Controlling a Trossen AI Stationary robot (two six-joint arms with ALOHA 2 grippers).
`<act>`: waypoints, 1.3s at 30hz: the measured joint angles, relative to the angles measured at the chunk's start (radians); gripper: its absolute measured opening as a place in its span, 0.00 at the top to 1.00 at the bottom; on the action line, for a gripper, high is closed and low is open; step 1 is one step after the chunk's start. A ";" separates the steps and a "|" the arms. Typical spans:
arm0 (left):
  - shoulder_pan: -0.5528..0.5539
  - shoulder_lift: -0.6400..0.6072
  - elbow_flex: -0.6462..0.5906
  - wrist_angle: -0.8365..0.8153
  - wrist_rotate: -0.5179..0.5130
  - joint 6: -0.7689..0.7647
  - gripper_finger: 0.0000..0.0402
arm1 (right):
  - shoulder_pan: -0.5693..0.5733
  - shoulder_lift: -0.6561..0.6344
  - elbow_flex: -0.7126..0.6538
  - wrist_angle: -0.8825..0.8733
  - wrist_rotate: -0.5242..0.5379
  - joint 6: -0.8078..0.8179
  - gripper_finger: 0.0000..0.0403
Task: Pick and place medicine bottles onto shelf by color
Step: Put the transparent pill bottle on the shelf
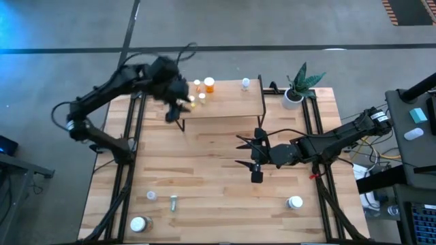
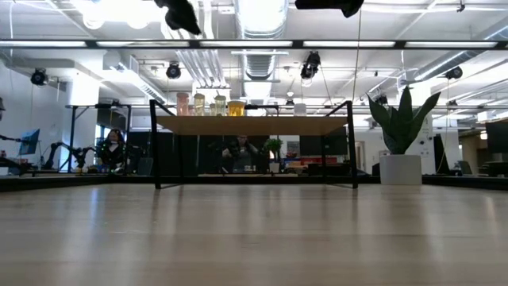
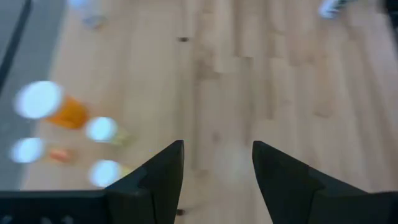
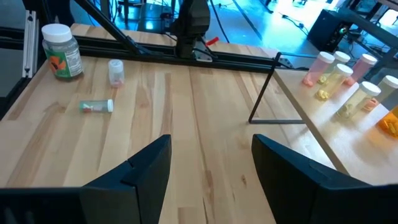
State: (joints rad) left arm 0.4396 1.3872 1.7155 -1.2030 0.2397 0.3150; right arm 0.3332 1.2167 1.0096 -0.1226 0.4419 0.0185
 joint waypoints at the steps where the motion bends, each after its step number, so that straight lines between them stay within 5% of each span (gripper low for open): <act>1: -0.024 -0.033 -0.034 0.011 0.002 -0.022 0.57 | 0.000 0.000 0.000 0.000 0.000 0.000 0.47; 13: -0.430 -0.326 -0.494 0.172 -0.047 -0.424 0.57 | 0.000 0.000 0.000 -0.001 0.001 -0.002 0.47; 23: -0.666 -0.308 -0.810 0.338 -0.088 -0.944 0.57 | 0.000 -0.043 0.000 -0.002 0.007 0.034 0.47; 29: -0.742 -0.258 -0.849 0.297 -0.016 -1.044 0.57 | 0.000 -0.063 0.000 -0.004 0.006 0.045 0.47; 39: -0.974 -0.197 -0.852 0.268 -0.043 -1.188 0.57 | 0.000 -0.055 0.000 -0.039 0.006 0.060 0.47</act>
State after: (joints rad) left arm -0.5345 1.1903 0.8635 -0.9353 0.1970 -0.8730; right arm 0.3336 1.1618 1.0096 -0.1617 0.4477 0.0784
